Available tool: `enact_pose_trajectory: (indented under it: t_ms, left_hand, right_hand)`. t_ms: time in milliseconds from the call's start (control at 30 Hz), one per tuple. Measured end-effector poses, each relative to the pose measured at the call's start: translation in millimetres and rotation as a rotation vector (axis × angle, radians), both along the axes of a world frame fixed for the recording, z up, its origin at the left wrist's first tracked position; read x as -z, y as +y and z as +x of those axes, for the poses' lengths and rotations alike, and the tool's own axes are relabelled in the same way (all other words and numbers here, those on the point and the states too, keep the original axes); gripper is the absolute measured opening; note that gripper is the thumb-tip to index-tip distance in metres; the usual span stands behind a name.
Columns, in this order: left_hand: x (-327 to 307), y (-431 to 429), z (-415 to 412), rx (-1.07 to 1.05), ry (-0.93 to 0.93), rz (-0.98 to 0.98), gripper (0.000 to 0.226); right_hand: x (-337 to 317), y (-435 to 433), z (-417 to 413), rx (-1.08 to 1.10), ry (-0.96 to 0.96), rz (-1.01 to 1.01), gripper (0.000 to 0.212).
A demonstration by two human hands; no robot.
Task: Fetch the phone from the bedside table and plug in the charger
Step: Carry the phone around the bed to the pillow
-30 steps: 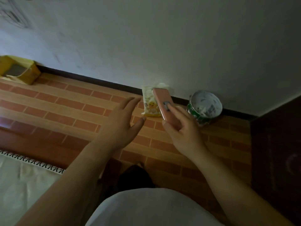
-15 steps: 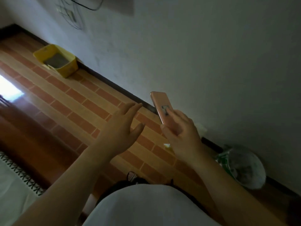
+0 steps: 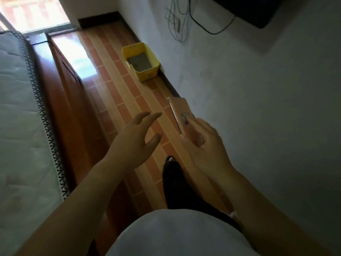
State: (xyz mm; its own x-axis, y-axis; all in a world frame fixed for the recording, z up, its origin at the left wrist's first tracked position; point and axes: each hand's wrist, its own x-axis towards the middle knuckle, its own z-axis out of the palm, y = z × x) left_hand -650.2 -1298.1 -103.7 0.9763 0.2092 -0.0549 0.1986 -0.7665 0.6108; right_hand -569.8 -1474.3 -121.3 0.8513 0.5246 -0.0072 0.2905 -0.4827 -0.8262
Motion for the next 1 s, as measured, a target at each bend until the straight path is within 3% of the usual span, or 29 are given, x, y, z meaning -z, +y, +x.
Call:
enact_pose_trajectory:
  t_ms: [333, 633, 1000]
  left_hand:
    - [1, 151, 159, -0.227, 0.025, 0.003, 0.053]
    - [9, 313, 213, -0.500, -0.050, 0.049, 0.053]
    - [2, 566, 285, -0.532, -0.077, 0.066, 0.053]
  right_hand:
    - [-9, 171, 205, -0.232, 0.028, 0.018, 0.049]
    - [5, 355, 278, -0.484, 0.070, 0.040, 0.046]
    - [-4, 603, 363, -0.516, 0.061, 0.054, 0.050]
